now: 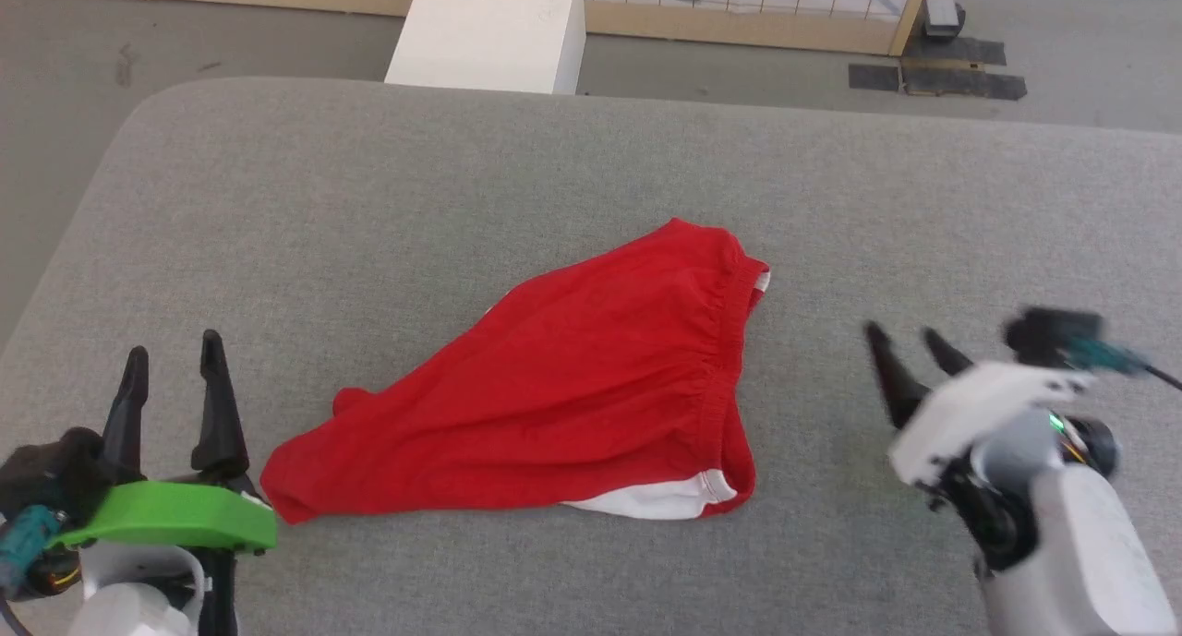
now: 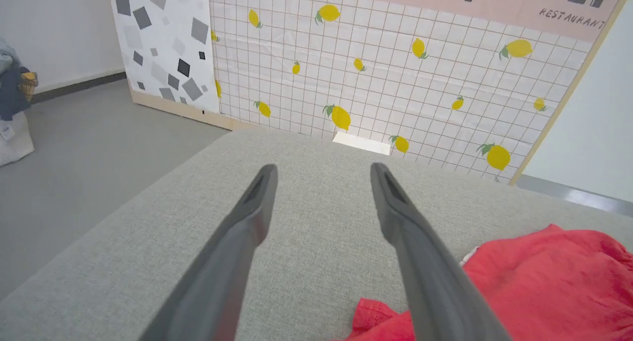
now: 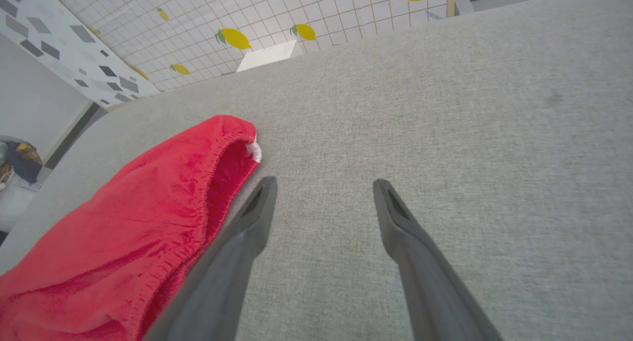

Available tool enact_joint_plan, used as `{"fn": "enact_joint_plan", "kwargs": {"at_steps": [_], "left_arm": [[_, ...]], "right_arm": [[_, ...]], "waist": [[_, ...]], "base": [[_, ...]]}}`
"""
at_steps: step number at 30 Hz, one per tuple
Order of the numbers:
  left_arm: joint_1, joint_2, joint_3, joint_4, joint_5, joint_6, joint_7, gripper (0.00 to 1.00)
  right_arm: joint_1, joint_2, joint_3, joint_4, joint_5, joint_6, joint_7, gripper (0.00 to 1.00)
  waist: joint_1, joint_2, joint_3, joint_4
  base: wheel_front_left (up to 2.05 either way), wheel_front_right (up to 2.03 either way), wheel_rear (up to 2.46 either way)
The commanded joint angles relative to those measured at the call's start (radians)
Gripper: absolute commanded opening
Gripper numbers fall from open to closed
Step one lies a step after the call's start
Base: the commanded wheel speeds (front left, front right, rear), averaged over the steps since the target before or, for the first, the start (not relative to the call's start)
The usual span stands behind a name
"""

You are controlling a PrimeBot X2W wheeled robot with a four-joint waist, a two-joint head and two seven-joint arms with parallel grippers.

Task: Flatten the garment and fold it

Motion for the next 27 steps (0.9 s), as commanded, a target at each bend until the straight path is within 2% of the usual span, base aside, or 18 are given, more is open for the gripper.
{"fn": "enact_joint_plan", "kwargs": {"at_steps": [1,4,8,13,18,19,20,24,27], "left_arm": [[-0.008,-0.005,-0.007,0.005,0.024,0.0,-0.023,1.0],[-0.011,-0.034,-0.021,0.016,0.057,-0.006,-0.05,1.0],[-0.029,-0.072,-0.03,0.043,0.066,-0.028,-0.058,1.0],[-0.052,-0.111,-0.021,0.067,0.076,-0.055,-0.06,1.0],[-0.067,-0.146,0.001,0.081,0.097,-0.088,-0.06,1.0],[-0.072,-0.157,0.01,0.084,0.106,-0.1,-0.06,1.0],[-0.074,-0.162,0.014,0.085,0.111,-0.105,-0.061,1.0],[-0.085,-0.181,0.028,0.087,0.131,-0.129,-0.061,1.0],[-0.095,-0.195,0.032,0.088,0.145,-0.147,-0.061,1.0]], "right_arm": [[-0.038,0.0,0.038,-0.006,-0.018,-0.001,0.035,1.0],[-0.113,0.0,0.126,0.017,-0.035,-0.001,0.14,1.0],[-0.202,0.0,0.21,0.07,-0.134,-0.001,0.256,1.0],[-0.253,0.0,0.278,0.115,-0.166,-0.001,0.312,1.0],[-0.269,0.0,0.313,0.136,-0.154,-0.001,0.305,1.0],[-0.276,0.0,0.323,0.139,-0.142,-0.001,0.302,0.09],[-0.281,0.0,0.322,0.14,-0.141,-0.001,0.3,0.0],[-0.314,0.0,0.282,0.145,-0.146,-0.001,0.284,0.0],[-0.37,0.0,0.212,0.161,-0.157,-0.001,0.277,0.0]], "waist": [[0.0,0.0,0.014,-0.001],[0.0,0.0,0.037,0.012],[0.0,0.0,0.072,0.044],[0.0,0.0,0.105,0.072],[0.0,0.0,0.119,0.086],[0.0,0.0,0.123,0.087],[0.0,0.0,0.125,0.088],[0.0,0.0,0.132,0.093],[0.0,0.0,0.143,0.099]], "base": [[0.0,0.0,0.0],[0.0,0.0,0.0],[0.0,0.0,0.0],[0.0,0.0,0.0],[0.0,0.0,0.0],[0.0,0.0,0.0],[0.0,0.0,0.0],[0.0,0.0,0.0],[0.0,0.0,0.0]]}}
